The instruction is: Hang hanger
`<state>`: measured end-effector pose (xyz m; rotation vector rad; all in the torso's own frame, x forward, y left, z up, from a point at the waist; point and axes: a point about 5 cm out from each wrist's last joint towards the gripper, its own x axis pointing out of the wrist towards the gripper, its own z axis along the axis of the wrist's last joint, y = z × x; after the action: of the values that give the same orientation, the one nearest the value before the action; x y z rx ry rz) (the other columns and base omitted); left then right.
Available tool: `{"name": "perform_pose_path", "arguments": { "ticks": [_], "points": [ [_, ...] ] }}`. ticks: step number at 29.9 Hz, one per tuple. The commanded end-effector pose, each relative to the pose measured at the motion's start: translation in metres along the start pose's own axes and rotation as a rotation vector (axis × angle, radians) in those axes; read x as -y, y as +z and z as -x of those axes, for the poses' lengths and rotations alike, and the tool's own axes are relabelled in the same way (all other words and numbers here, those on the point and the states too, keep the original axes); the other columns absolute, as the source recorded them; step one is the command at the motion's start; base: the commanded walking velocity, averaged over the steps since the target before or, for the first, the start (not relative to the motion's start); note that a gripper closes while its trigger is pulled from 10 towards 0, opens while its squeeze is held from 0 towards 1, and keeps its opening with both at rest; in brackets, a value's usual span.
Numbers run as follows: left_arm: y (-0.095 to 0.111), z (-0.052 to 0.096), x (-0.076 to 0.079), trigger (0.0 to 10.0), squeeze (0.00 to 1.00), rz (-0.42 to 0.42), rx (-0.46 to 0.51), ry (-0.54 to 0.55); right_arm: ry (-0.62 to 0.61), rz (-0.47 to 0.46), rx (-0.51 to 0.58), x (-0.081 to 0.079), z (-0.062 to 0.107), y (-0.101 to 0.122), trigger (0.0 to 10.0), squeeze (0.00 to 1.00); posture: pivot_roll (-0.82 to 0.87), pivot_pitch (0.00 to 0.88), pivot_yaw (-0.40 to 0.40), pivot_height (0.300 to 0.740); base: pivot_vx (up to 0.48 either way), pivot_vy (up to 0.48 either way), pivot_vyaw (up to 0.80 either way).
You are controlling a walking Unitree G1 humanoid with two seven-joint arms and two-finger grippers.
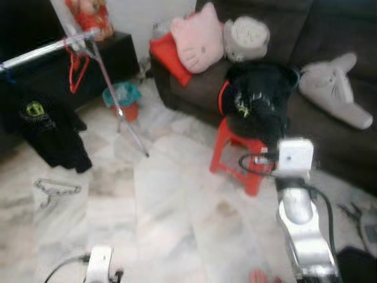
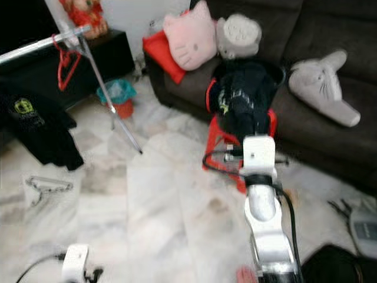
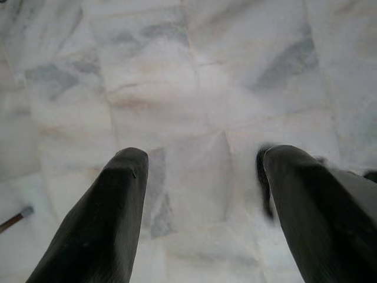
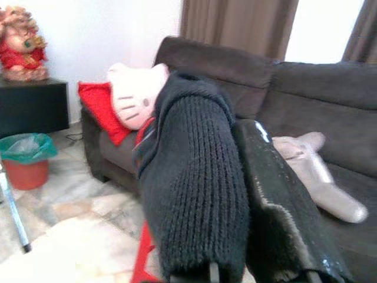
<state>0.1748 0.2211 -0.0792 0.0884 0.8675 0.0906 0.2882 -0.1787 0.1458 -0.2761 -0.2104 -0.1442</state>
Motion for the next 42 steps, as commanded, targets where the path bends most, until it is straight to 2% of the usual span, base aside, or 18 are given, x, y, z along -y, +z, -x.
{"name": "perform_pose_path", "arguments": {
  "ticks": [1,9,13,19,20,23,24,25,28,29,31,36,42],
  "points": [
    [0.0,0.0,-0.004,10.0,0.0,0.02,-0.004,0.021,0.013,-0.005,0.023,-0.003,-0.002,0.005,10.0,0.0,-0.12,0.0,0.05,0.736,-0.356,0.0,0.0],
    [0.0,0.0,-0.002,10.0,0.0,0.031,-0.004,0.022,0.027,0.005,0.022,-0.004,-0.003,0.004,10.0,0.0,-0.12,0.0,0.043,0.736,-0.357,0.0,0.0],
    [-0.001,0.0,-0.002,10.0,0.0,0.027,-0.004,0.023,0.038,0.002,0.006,-0.004,-0.003,-0.002,10.0,0.0,-0.12,0.0,0.04,0.736,0.0,0.0,0.0],
    [-0.001,0.0,-0.002,10.0,0.0,0.022,-0.007,0.023,0.074,0.001,-0.147,-0.005,0.0,-0.034,10.0,0.0,-0.11,0.0,0.04,0.736,0.0,0.0,0.0],
    [-0.002,0.0,-0.002,10.0,0.0,0.022,-0.008,0.024,0.105,0.01,-0.213,-0.007,0.001,-0.049,10.0,0.0,-0.11,0.0,0.04,0.736,0.0,0.0,0.0],
    [-0.002,0.0,-0.001,10.0,0.0,0.02,-0.009,0.024,0.126,0.018,-0.27,-0.008,0.004,-0.064,10.0,0.0,-0.1,0.0,0.04,0.736,0.0,0.0,0.0],
    [-0.002,0.0,-0.001,10.0,0.0,0.019,-0.011,0.024,0.149,0.02,-0.328,-0.01,0.007,-0.078,10.0,0.0,-0.1,0.0,0.04,0.736,0.0,0.0,0.0],
    [-0.002,0.0,-0.001,10.0,0.0,0.019,-0.011,0.024,0.149,0.02,-0.328,-0.01,0.007,-0.078,10.0,0.0,-0.1,0.0,0.04,0.736,0.0,0.0,0.0],
    [-0.003,0.0,-0.001,10.0,0.0,0.018,-0.014,0.024,0.202,0.019,-0.402,-0.014,0.012,-0.097,10.0,0.0,-0.09,0.0,0.038,0.736,0.0,0.0,0.0],
    [-0.003,0.0,0.0,10.0,0.0,0.018,-0.014,0.024,0.229,0.01,-0.466,-0.018,0.019,-0.11,10.0,0.0,-0.09,0.0,0.035,0.736,0.0,0.0,0.0],
    [-0.003,0.0,0.0,10.0,0.0,0.019,-0.015,0.024,0.242,-0.016,-0.535,-0.02,0.026,-0.123,10.0,0.0,-0.08,0.0,0.033,0.736,0.0,0.0,0.0],
    [-0.004,0.001,0.001,10.0,0.0,0.021,-0.018,0.024,0.231,-0.047,-0.678,-0.022,0.042,-0.145,10.0,0.0,-0.08,0.0,0.03,0.736,0.0,0.0,0.0],
    [-0.005,0.001,0.001,10.0,0.0,0.025,-0.02,0.024,0.157,-0.075,-0.689,-0.016,0.044,-0.149,10.0,0.0,-0.07,0.0,0.029,0.736,0.0,0.0,0.0]
  ]
}}
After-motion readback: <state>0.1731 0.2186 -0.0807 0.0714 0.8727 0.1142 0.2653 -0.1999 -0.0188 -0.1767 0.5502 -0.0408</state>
